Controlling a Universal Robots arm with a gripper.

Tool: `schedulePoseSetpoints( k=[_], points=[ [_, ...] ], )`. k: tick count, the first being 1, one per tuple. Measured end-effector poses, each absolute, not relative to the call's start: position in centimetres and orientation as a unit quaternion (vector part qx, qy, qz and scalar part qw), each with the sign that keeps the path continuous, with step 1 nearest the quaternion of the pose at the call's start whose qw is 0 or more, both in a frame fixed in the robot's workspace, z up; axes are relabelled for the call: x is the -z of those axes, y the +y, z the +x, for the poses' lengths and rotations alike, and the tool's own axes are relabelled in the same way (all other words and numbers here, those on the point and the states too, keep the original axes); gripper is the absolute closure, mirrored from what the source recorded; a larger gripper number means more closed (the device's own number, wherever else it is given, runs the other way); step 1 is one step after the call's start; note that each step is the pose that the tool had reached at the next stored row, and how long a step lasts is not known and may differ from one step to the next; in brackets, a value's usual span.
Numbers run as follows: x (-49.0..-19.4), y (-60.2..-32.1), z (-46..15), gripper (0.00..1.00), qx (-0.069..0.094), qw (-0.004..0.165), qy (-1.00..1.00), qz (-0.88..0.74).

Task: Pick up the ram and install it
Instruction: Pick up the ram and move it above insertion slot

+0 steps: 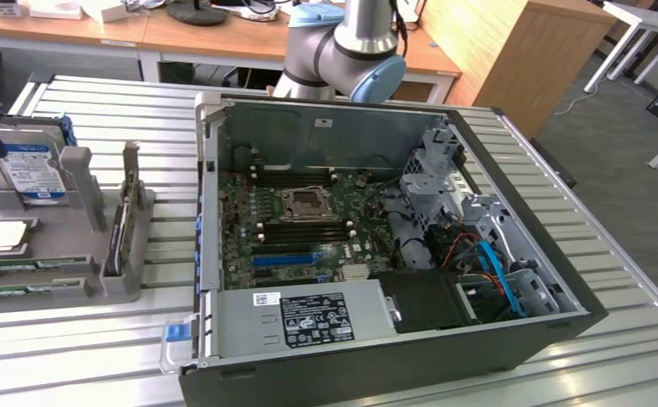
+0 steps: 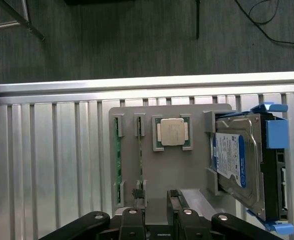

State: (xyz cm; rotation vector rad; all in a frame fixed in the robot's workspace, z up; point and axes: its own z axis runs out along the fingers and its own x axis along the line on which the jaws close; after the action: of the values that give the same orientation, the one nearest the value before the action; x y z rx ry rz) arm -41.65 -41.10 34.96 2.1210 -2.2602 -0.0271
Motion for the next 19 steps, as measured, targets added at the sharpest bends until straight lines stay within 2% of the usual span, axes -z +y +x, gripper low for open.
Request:
schedulePoseSetpoints(
  k=[19],
  points=[
    [-33.2,-41.1,-41.7,0.69,0.009,0.021,-0.729,0.684]
  ],
)
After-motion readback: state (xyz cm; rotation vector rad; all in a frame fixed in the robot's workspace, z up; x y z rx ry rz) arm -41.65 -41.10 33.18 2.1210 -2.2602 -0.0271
